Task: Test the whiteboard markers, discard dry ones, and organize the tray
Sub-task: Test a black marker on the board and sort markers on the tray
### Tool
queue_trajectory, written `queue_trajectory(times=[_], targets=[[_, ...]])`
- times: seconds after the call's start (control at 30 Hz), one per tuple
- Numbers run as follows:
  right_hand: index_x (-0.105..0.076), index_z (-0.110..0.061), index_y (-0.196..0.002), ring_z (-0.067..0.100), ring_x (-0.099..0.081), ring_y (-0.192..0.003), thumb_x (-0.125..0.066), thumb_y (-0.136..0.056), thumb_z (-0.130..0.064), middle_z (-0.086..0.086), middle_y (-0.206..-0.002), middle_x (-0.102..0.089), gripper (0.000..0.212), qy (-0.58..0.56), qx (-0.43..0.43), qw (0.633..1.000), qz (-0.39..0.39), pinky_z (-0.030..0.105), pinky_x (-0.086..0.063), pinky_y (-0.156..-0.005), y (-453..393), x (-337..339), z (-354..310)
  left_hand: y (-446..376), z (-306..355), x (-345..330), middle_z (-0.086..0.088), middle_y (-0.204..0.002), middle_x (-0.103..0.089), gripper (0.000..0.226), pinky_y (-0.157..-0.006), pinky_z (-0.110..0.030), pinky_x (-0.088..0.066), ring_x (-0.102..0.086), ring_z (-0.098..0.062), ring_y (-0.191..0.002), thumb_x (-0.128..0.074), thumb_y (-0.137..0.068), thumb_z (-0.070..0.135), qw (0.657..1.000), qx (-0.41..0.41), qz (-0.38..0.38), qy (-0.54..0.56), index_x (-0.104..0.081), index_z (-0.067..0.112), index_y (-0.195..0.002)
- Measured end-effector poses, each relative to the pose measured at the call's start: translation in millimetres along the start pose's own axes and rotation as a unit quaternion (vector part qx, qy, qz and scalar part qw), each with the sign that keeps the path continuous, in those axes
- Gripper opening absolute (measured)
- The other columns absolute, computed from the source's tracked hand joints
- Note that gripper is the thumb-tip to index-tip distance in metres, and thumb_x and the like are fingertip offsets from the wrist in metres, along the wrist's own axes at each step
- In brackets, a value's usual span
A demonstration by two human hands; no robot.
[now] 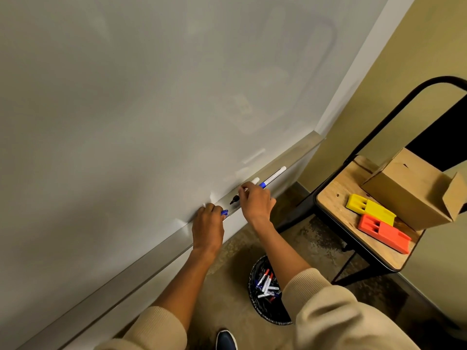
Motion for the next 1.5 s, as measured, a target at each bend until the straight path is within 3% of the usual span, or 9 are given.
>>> queue_trajectory(times=[0.17, 0.27, 0.4, 0.53, 0.7, 0.83, 0.97, 1.3, 1.5], targets=[[-0.066, -0.02, -0.112, 0.021, -0.063, -0.095, -0.054, -0.101, -0.028, 0.001, -0.102, -0.071, 0.018, -0.216, -0.033, 0.975, 0.038, 0.038, -0.047, -0.085, 9.8, 16.2, -7.2, 9.8, -8.5, 16.7, -0.014, -0.104, -0.068, 0.024, -0.078, -0.038, -0.059, -0.063, -0.027, -0.096, -0.068, -0.09, 0.011, 0.992, -0.009, 0.036, 0.125, -0.065, 0.004, -0.112], [-0.063, -0.02, -0.11, 0.019, -0.065, -0.093, -0.056, -0.1, -0.022, 0.002, -0.101, -0.069, 0.013, -0.356, -0.036, 0.932, 0.047, 0.032, -0.054, -0.08, 22.4, 34.4, -17.0, 16.1, -7.2, 37.9, -0.01, -0.107, -0.067, 0.023, -0.082, -0.03, -0.055, -0.06, -0.022, -0.097, -0.063, -0.093, 0.013, 0.981, -0.022, 0.063, 0.184, -0.064, 0.007, -0.115], [-0.05, -0.021, -0.112, 0.016, -0.056, -0.079, -0.057, -0.099, -0.021, 0.005, -0.092, -0.062, 0.015, -0.48, -0.056, 0.875, 0.044, 0.024, -0.045, -0.068, 37.8, 64.5, -38.0, 20.9, -2.7, 68.0, -0.005, -0.111, -0.065, 0.027, -0.089, -0.029, -0.054, -0.059, -0.014, -0.101, -0.064, -0.092, 0.009, 0.967, -0.035, 0.099, 0.234, -0.063, 0.009, -0.119], [-0.04, -0.021, -0.122, 0.012, -0.055, -0.08, -0.064, -0.094, -0.02, -0.002, -0.085, -0.062, 0.037, -0.6, -0.1, 0.794, 0.024, 0.029, -0.045, -0.081, 52.6, 97.6, -66.0, 29.4, 3.1, 102.2, -0.005, -0.116, -0.062, 0.036, -0.091, -0.023, -0.05, -0.058, -0.014, -0.106, -0.065, -0.09, 0.003, 0.958, -0.035, 0.131, 0.254, -0.062, 0.009, -0.125], [-0.043, -0.021, -0.145, 0.012, -0.055, -0.082, -0.069, -0.092, -0.025, -0.003, -0.092, -0.067, 0.06, -0.684, -0.089, 0.724, -0.01, 0.027, -0.046, -0.074, 76.5, 124.1, -105.0, 51.7, 5.0, 148.5, -0.004, -0.108, -0.065, 0.025, -0.086, -0.024, -0.054, -0.061, -0.013, -0.097, -0.062, -0.093, 0.008, 0.944, -0.048, 0.184, 0.269, -0.065, 0.01, -0.118], [-0.07, -0.014, -0.117, 0.008, -0.047, -0.066, -0.072, -0.09, -0.025, -0.005, -0.077, -0.059, 0.029, -0.736, -0.052, 0.672, -0.054, 0.024, -0.037, -0.062, 105.9, 141.5, -134.8, 77.4, 0.0, 185.1, -0.003, -0.107, -0.065, 0.024, -0.086, -0.024, -0.053, -0.059, -0.014, -0.097, -0.06, -0.095, 0.011, 0.935, -0.064, 0.233, 0.26, -0.064, 0.01, -0.119], [-0.071, -0.021, -0.087, 0.009, -0.048, -0.066, -0.073, -0.089, -0.027, -0.005, -0.075, -0.062, 0.006, -0.75, -0.012, 0.654, -0.093, 0.026, -0.037, -0.064, 143.5, 152.6, -163.6, 105.1, -7.0, 225.0, -0.009, -0.107, -0.064, 0.029, -0.084, -0.024, -0.05, -0.058, -0.018, -0.098, -0.054, -0.095, 0.021, 0.929, -0.082, 0.291, 0.214, -0.061, 0.006, -0.119], [-0.068, -0.024, -0.093, 0.012, -0.055, -0.07, -0.067, -0.094, -0.023, -0.002, -0.077, -0.061, 0.002, -0.743, 0.128, 0.635, -0.17, 0.025, -0.043, -0.065, 246.0, 179.9, -243.4, 168.1, -41.1, 328.1, -0.014, -0.128, -0.058, 0.027, -0.104, -0.043, -0.044, -0.052, -0.03, -0.123, -0.045, -0.101, 0.018, 0.872, -0.108, 0.464, 0.113, -0.057, 0.002, -0.119], [-0.07, -0.025, -0.115, 0.018, -0.067, -0.094, -0.06, -0.099, -0.021, 0.005, -0.1, -0.073, 0.019, -0.691, 0.266, 0.651, -0.167, 0.032, -0.052, -0.083, 293.9, 205.8, -287.0, 195.9, -68.1, 390.1, -0.013, -0.147, -0.045, 0.018, -0.11, -0.055, -0.035, -0.032, -0.032, -0.143, -0.047, -0.101, 0.013, 0.839, -0.116, 0.529, 0.058, -0.056, 0.007, -0.115]])
Point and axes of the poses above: each hand's wrist, its own y-axis away from the middle knuckle, its own x-axis out of the back of the hand, z = x × y, the point moved 4 cm from there along -y, towards the middle knuckle
